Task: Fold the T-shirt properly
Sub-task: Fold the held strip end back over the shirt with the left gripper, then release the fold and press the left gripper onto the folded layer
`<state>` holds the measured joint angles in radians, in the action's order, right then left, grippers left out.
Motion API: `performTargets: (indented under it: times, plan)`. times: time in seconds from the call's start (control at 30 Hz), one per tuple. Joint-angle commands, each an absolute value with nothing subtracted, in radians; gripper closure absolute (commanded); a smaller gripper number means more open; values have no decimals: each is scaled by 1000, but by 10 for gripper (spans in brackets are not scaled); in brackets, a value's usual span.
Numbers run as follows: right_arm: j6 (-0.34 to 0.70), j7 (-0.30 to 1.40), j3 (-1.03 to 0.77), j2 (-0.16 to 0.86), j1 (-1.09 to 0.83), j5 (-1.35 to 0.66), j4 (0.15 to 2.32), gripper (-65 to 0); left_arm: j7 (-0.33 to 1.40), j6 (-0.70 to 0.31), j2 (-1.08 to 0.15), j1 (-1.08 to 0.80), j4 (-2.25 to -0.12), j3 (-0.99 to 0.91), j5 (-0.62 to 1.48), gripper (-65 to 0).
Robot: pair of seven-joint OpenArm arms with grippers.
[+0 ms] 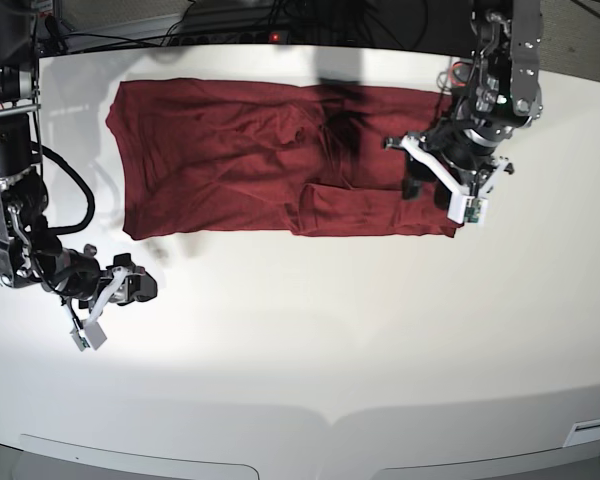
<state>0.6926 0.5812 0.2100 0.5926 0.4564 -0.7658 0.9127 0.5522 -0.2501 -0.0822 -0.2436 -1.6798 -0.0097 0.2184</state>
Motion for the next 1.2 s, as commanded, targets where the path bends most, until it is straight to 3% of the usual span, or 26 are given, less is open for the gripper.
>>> performTargets:
  times: [0.0, 0.1, 0.3, 0.5, 0.67, 0.9, 1.17]
  plan:
    - [698, 562, 202, 610, 486, -781, 927, -261, 530, -252, -83, -232, -1695, -12, 209, -265]
    - [698, 561, 202, 609, 486, -762, 928, -261, 530, -250, -83, -232, -1695, -12, 206, -250]
    - [698, 561, 202, 609, 486, -763, 928, -261, 530, -250, -83, -233, -1695, -2, 229, -123]
    - [698, 561, 202, 610, 487, -763, 928, -261, 463, -243, -83, -233, -1695, 120, 184, -124]
    - [698, 562, 202, 610, 487, -762, 928, -261, 432, -96, -83, -232, -1695, 216, 59, -124]
    - [698, 562, 202, 610, 487, -763, 928, -261, 371, -91, -78, -223, -1695, 317, 59, -124]
    - [698, 562, 202, 610, 487, -763, 927, -261, 334, 0, -78, -152, -1695, 399, 110, -124]
